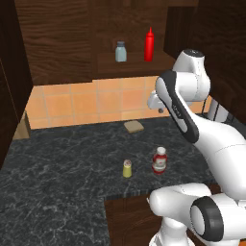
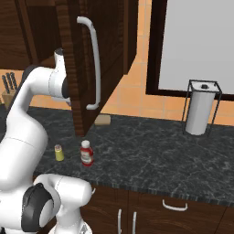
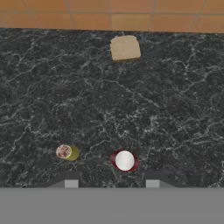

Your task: Put the shaker and condiment bottle from the counter next to their counterparts in the cabinet.

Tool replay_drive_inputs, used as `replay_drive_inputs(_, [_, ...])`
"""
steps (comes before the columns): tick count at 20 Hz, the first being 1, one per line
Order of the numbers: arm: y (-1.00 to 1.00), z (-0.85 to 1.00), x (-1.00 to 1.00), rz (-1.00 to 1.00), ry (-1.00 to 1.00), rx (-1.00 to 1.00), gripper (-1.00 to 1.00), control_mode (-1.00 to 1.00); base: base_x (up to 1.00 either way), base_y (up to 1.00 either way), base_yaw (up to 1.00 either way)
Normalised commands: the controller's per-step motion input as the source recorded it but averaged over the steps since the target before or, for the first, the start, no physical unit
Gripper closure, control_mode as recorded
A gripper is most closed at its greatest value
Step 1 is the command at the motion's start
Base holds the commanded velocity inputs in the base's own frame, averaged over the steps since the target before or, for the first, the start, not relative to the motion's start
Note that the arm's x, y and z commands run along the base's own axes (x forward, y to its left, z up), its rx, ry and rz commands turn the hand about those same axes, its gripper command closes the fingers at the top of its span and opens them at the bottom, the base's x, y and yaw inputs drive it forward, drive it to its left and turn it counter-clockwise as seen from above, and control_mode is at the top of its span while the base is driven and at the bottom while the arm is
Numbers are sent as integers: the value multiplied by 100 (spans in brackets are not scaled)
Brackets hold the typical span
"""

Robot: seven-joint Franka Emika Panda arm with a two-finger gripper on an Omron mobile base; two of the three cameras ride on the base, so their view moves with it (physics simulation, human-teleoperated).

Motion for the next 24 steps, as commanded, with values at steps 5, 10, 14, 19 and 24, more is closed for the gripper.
replay_drive_inputs(5, [0, 0, -5, 0, 0, 0, -100, -100, 0, 0, 0])
replay_drive_inputs(10, [0, 0, -13, 0, -1, 0, -100, -100, 0, 0, 0])
replay_drive_inputs(14, [0, 0, -19, 0, -4, 0, -100, -100, 0, 0, 0])
replay_drive_inputs(19, [4, -7, -25, -1, -6, 0, -100, -100, 0, 0, 0])
replay_drive_inputs(24, [8, -13, -19, -5, -4, 0, -100, -100, 0, 0, 0])
